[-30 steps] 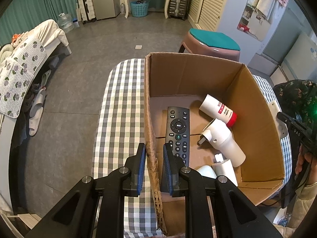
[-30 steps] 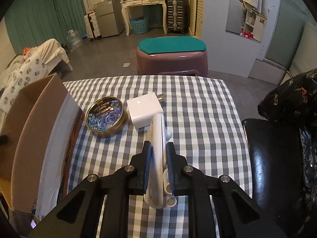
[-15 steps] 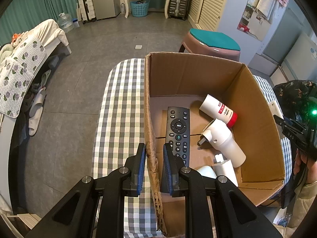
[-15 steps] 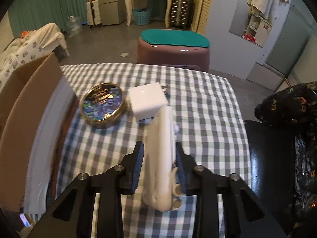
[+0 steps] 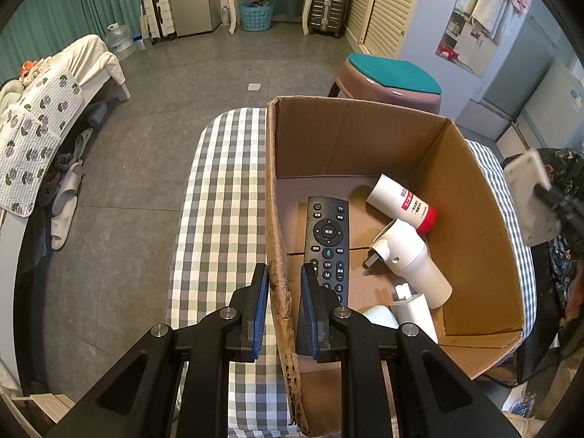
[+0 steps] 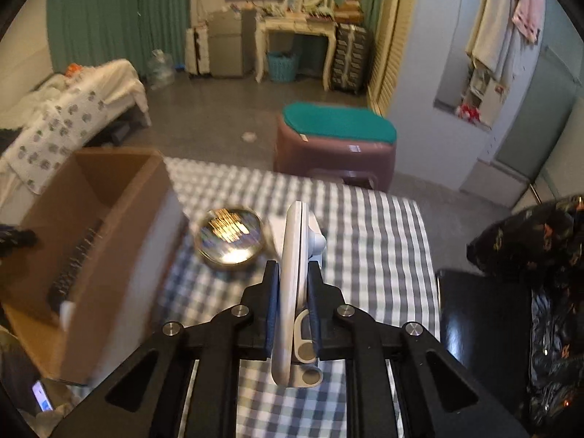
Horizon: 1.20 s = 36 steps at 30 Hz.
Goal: Organize rigid objects
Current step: 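Lower the white device into the box onto the remote and release it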
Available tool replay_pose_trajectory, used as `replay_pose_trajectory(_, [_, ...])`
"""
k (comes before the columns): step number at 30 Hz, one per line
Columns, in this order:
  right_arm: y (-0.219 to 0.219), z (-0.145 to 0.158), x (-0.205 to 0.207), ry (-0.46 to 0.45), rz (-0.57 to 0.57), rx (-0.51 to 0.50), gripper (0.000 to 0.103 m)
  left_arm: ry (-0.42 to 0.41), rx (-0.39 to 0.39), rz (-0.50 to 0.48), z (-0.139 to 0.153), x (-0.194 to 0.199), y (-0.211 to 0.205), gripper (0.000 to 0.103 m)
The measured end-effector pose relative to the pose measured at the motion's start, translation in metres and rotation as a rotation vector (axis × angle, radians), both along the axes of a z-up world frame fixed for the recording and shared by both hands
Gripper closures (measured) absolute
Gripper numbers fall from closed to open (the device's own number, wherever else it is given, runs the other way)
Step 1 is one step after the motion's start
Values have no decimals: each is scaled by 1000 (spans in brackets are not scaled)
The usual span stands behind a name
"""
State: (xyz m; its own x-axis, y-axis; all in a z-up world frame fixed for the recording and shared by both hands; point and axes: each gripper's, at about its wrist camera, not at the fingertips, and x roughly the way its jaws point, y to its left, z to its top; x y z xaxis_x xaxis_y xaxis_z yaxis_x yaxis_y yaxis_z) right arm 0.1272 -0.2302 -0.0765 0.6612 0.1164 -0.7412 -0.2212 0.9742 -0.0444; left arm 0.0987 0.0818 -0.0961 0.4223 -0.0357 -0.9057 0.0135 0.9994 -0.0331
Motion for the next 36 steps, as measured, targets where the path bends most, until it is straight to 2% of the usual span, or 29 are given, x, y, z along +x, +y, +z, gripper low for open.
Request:
replay_pose_trajectory(6, [51, 58, -9, -120, 150, 49, 88, -1, -10, 5, 0, 1, -2, 84])
replay_pose_trajectory(10, [96, 70, -8, -138, 256, 88, 88, -2, -12, 4, 0, 1, 1, 84])
replay_pose_trajectory(14, [137, 52, -5, -80, 346, 109, 89, -2, -15, 3, 0, 3, 2, 84])
replay_pose_trajectory(18, [176, 19, 3, 19, 407, 114, 89, -2, -15, 1, 0, 2, 4, 84])
replay_pose_trajectory(22, [190, -7, 12, 80, 425, 110, 89, -2, -25, 2, -1, 4, 5, 84])
replay_pose_trajectory(30, [188, -24, 13, 102, 429, 100, 89, -3, -19, 4, -1, 3, 5, 84])
replay_pose_trajectory(33, [184, -25, 8, 105, 432, 100, 89, -2, -22, 6, -2, 3, 5, 84])
replay_pose_trajectory(36, [177, -16, 2, 67, 426, 113, 89, 0, -25, 9, -2, 3, 6, 84])
